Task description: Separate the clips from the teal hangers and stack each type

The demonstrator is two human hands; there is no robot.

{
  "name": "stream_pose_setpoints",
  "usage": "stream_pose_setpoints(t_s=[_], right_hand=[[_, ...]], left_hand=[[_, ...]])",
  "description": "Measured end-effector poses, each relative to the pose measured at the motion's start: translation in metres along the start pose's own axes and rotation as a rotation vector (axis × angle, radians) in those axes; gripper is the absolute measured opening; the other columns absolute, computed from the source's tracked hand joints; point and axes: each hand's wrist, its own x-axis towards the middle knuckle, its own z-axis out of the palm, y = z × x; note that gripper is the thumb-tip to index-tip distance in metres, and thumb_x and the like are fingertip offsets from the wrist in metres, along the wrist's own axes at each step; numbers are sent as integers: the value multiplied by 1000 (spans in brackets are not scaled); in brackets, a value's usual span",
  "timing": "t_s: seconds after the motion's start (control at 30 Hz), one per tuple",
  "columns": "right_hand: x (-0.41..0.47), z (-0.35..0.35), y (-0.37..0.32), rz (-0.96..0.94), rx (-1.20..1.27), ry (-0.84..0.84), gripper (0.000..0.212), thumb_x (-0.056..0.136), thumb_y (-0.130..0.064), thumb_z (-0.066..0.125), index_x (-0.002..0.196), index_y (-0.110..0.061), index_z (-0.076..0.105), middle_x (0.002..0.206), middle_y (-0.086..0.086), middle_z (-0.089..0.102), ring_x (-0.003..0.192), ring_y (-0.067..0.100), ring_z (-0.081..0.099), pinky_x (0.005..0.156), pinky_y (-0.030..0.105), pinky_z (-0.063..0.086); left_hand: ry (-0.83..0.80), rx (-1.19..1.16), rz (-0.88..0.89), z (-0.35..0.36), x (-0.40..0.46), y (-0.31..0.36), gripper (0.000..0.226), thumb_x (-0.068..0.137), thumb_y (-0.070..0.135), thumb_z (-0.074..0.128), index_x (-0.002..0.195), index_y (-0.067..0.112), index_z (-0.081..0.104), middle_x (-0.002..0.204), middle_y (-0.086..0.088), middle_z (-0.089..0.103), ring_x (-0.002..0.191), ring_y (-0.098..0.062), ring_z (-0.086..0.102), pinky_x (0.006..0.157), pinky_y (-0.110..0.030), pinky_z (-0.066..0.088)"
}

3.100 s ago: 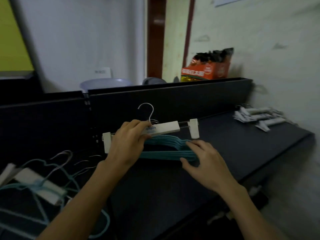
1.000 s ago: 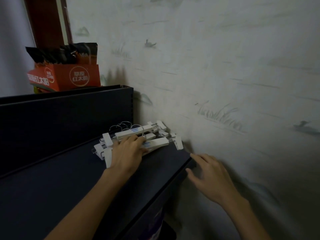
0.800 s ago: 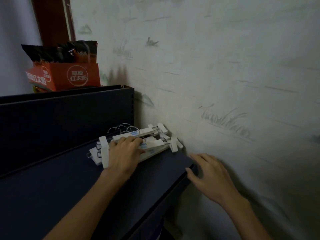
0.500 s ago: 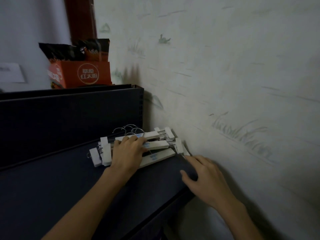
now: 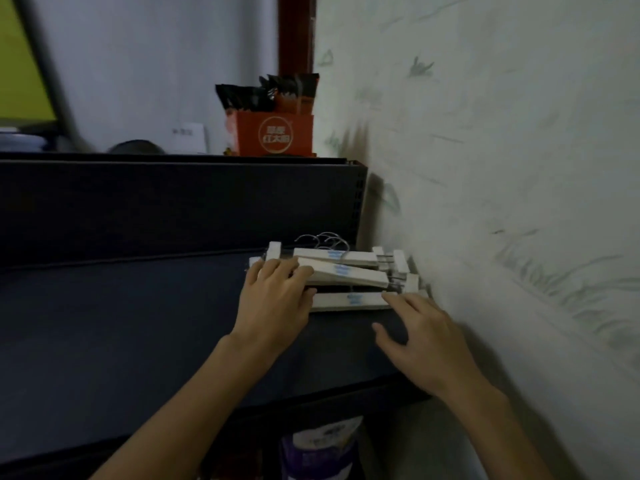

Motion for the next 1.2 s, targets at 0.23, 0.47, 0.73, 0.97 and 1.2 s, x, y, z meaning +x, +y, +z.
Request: stream_pose_setpoints(t_s=[0.23, 0.47, 0.73, 0.97, 1.2], right_hand=[[27, 15, -56, -219, 66, -29, 54, 85, -42, 58, 133, -19, 50, 125, 1, 56, 116, 20, 49, 97, 38, 43], [23, 40, -138, -373, 141, -74, 56, 88, -43, 55, 136, -17, 45, 124, 2, 52, 115, 21, 48, 95, 40, 43], [-20, 56, -243, -416, 193, -113, 58, 91, -47, 48, 142, -22, 38, 133, -3, 44, 123, 15, 39, 100, 33, 37], [-95, 84, -361, -474, 326, -136, 50, 89, -43, 55, 133, -20, 50, 123, -4, 54, 115, 16, 48, 94, 34, 43], [-148, 114, -489, -657, 400, -267, 58, 86, -53, 40, 135, -25, 47, 120, -10, 54, 113, 12, 48, 94, 30, 42]], left_hand=[[-61, 119, -257, -49, -70, -40, 38, 88, 40, 58, 121, 22, 58, 121, -1, 59, 109, -26, 55, 90, -41, 43], [-80, 225, -522, -99, -163, -90, 43, 90, 48, 51, 127, 26, 53, 129, 3, 54, 116, -24, 51, 93, -39, 41], [33, 234, -716, -139, -233, -127, 37, 85, 43, 60, 116, 23, 61, 118, 1, 61, 105, -25, 58, 82, -41, 48], [63, 324, -844, -196, -335, -183, 36, 80, 40, 67, 112, 23, 65, 115, 1, 64, 102, -25, 60, 78, -41, 50], [78, 396, -1000, -263, -441, -242, 36, 81, 39, 67, 113, 24, 64, 114, 0, 64, 102, -24, 60, 79, -41, 49]])
